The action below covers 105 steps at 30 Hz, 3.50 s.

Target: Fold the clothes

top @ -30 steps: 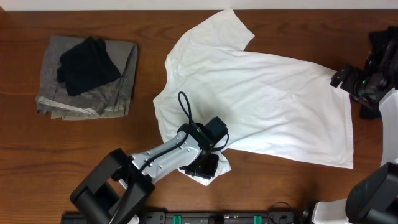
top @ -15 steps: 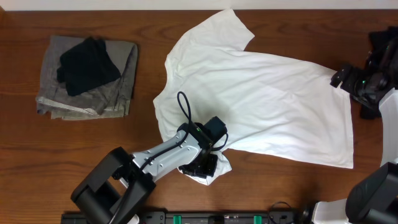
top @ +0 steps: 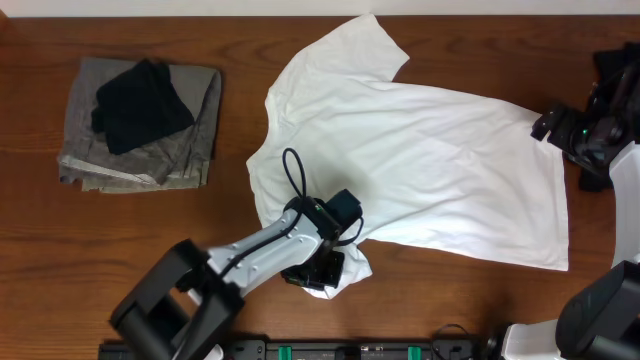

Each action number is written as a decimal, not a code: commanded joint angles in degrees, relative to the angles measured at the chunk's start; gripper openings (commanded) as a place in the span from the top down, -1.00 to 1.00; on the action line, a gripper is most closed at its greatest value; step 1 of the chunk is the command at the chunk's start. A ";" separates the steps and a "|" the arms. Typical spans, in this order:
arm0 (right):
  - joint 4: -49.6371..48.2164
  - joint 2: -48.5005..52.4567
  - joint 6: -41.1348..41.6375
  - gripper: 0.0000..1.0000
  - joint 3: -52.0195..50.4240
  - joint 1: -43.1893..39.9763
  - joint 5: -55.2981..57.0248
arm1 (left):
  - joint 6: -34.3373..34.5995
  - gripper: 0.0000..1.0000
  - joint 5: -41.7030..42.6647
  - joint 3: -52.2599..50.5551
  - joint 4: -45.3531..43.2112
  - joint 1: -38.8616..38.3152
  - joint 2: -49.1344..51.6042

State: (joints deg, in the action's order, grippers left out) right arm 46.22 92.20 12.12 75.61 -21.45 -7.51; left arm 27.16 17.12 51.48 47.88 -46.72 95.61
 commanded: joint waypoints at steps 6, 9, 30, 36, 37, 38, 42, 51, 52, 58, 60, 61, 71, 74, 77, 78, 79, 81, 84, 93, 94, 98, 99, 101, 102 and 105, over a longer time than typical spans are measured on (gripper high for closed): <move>0.02 0.00 -0.42 -0.99 0.72 0.42 -0.02 | 0.61 0.89 -3.69 1.90 5.90 0.02 -8.66; 0.02 0.00 -0.42 -0.99 0.72 0.42 -0.02 | 0.63 0.88 -3.69 1.11 7.23 -0.02 -8.59; 0.02 0.00 -0.42 -0.98 0.72 0.42 -0.02 | 8.57 0.88 -8.55 -4.72 15.52 -0.13 -8.59; 0.02 0.00 -0.42 -0.98 0.72 0.42 -0.02 | 9.29 0.86 -5.29 -7.69 15.10 -0.50 -8.59; 0.02 0.00 -0.42 -0.98 0.72 0.42 -0.02 | 9.38 0.84 -4.46 -7.82 15.15 -0.50 -8.59; 0.02 0.00 -0.42 -0.99 0.72 0.42 -0.02 | 9.38 0.81 -3.82 -7.82 15.10 -0.50 -8.61; 0.02 0.00 -0.42 -0.99 0.72 0.42 -0.02 | 9.33 0.79 -3.65 -6.23 16.83 -0.50 -8.68; 0.02 0.00 -0.42 -0.98 0.72 0.42 -0.02 | 6.19 0.87 -3.65 0.72 15.50 -0.50 -11.82; 0.02 0.00 -0.42 -0.99 0.72 0.42 -0.02 | 5.07 0.88 -3.65 0.72 13.88 -0.50 -11.82; 0.02 0.00 -0.42 -0.98 0.72 0.42 -0.02 | 3.93 0.88 -3.72 -0.76 6.73 -0.50 -9.90; 0.02 0.00 -0.42 -0.99 0.72 0.42 -0.02 | 3.37 0.88 -3.85 -0.81 5.68 -0.50 -8.74; 0.02 0.00 -0.42 -0.98 0.72 0.42 -0.02 | 3.26 0.88 -3.85 -0.81 5.29 -0.50 -8.24; 0.02 0.00 -0.42 -0.99 0.72 0.42 -0.02 | -0.96 0.88 -2.58 -0.81 5.57 -2.27 -6.01; 0.02 0.00 -0.42 -0.99 0.72 0.42 -0.02 | -1.29 0.88 -2.58 -0.83 5.86 -3.48 -6.01; 0.02 0.00 -0.42 -0.99 0.72 0.42 -0.02 | -1.46 0.88 -2.60 -1.14 5.99 -4.48 -6.01; 0.02 0.00 -0.42 -0.99 0.72 0.42 -0.02 | -1.46 0.88 -2.62 -1.33 5.97 -4.68 -6.01; 0.02 0.00 -0.42 -0.98 0.72 0.42 -0.02 | -1.46 0.88 -2.67 -1.60 5.97 -4.83 -6.01; 0.02 0.00 -0.42 -0.99 0.72 0.42 -0.02 | -1.66 0.89 -2.80 -2.08 5.84 -4.85 -5.99; 0.02 0.00 -0.42 -0.99 0.72 0.42 -0.02 | -1.66 0.88 -2.84 -2.99 5.51 -4.85 -5.99; 0.02 0.00 -0.42 -0.98 0.72 0.42 -0.02 | -2.10 0.28 -6.95 -4.79 4.92 -4.85 -5.99; 0.02 0.00 -0.42 -0.99 0.72 0.42 -0.02 | -2.08 0.27 -7.45 -4.79 4.87 -4.85 -5.99; 0.02 0.00 -0.42 -0.99 0.72 0.42 -0.02 | -2.10 0.25 -7.78 -4.92 4.87 -4.85 -5.99; 0.02 0.00 -0.42 -0.99 0.72 0.42 -0.02 | -2.10 0.25 -7.76 -5.16 4.87 -4.85 -5.99; 0.02 0.00 -0.42 -0.99 0.72 0.42 -0.02 | -2.27 0.26 -7.76 -5.77 4.96 -4.85 -5.99; 0.02 0.00 -0.42 -0.99 0.72 0.42 -0.02 | -2.69 0.26 -7.72 -6.14 4.98 -4.85 -5.99; 0.02 0.00 -0.42 -0.99 0.72 0.42 -0.02 | -4.74 0.26 -7.74 -6.82 5.92 -4.85 -5.99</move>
State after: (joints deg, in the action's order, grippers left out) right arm 46.22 92.20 12.12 75.61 -21.45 -7.51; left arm 24.71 10.31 45.58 52.99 -51.48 89.06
